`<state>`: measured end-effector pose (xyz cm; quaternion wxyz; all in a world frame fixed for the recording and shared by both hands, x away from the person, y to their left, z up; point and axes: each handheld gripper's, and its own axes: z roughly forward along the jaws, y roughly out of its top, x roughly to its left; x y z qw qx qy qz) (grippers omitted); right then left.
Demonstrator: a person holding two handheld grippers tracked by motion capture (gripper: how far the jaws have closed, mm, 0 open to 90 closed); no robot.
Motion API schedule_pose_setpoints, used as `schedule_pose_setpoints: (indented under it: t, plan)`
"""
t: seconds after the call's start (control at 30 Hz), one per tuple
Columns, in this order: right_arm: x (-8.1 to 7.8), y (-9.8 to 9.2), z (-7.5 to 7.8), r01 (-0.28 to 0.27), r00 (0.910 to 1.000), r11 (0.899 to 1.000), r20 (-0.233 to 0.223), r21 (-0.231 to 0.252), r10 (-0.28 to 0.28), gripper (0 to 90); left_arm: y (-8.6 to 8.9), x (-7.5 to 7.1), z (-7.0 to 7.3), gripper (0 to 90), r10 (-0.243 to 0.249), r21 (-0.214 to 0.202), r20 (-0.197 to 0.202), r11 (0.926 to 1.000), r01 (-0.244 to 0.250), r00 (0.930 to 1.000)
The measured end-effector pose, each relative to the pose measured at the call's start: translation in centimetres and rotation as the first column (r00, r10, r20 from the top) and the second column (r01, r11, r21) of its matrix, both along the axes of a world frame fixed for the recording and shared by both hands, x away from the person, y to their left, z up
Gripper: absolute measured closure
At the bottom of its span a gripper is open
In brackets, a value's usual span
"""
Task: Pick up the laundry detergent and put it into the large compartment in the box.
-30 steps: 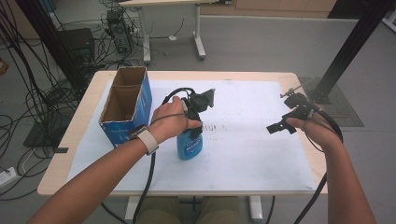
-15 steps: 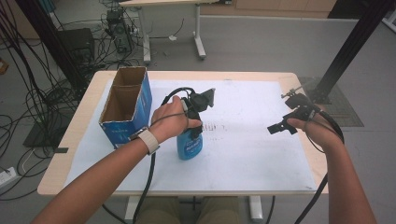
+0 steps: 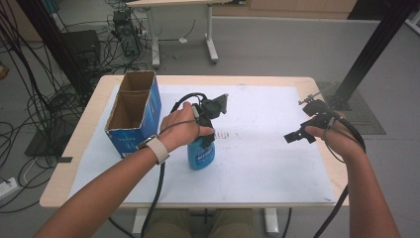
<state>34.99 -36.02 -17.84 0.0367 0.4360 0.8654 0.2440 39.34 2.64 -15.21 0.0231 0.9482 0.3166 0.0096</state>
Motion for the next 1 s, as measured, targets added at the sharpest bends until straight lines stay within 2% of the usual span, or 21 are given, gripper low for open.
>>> schedule_pose_setpoints:
  t: [1.0]
  plan:
    - [-0.06,0.14,0.44,0.0,1.0,1.0,0.002,-0.008,0.0,8.0,0.0,-0.12,0.0,38.2,0.009,0.0,0.003,1.0,-0.009,1.0]
